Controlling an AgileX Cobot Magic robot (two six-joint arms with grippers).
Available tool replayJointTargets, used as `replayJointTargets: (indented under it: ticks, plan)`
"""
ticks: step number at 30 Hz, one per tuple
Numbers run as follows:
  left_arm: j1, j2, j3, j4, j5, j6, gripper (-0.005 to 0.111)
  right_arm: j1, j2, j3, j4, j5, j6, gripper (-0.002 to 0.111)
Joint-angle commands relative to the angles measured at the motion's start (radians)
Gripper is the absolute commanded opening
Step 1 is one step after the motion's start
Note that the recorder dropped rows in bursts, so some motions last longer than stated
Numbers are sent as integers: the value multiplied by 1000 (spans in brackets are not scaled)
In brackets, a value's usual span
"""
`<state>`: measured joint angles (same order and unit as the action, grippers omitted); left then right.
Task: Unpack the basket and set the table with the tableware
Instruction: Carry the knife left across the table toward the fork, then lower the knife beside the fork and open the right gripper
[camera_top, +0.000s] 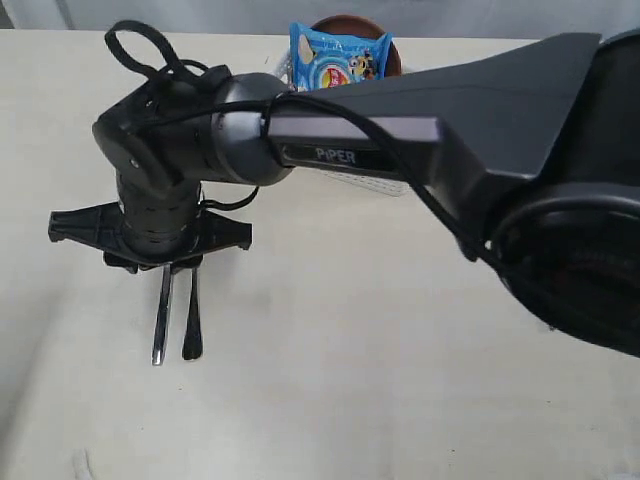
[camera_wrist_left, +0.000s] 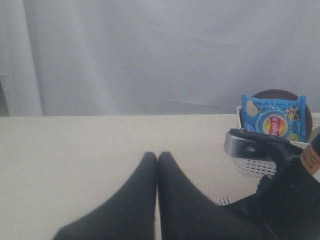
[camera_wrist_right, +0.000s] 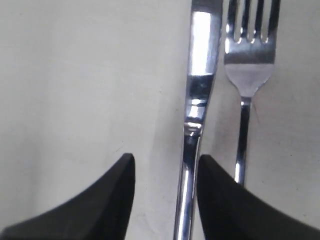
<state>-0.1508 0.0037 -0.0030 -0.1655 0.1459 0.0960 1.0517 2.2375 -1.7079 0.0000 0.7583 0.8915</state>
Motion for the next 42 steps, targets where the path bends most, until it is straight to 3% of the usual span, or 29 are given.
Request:
replayJointTargets:
  ticks: [1, 4, 8, 42]
  plan:
    - [-2, -4, 3, 0, -8, 1, 0, -2, -50, -6, -79, 69, -32, 39]
    - [-2, -4, 3, 0, -8, 1, 0, -2, -55, -6, -164, 171, -32, 26]
    - [-2, -4, 3, 0, -8, 1, 0, -2, -53, 27, -215, 239, -32, 1]
    - [-2, -4, 3, 4, -6, 1, 0, 90, 8, 70, -112, 179, -79, 0]
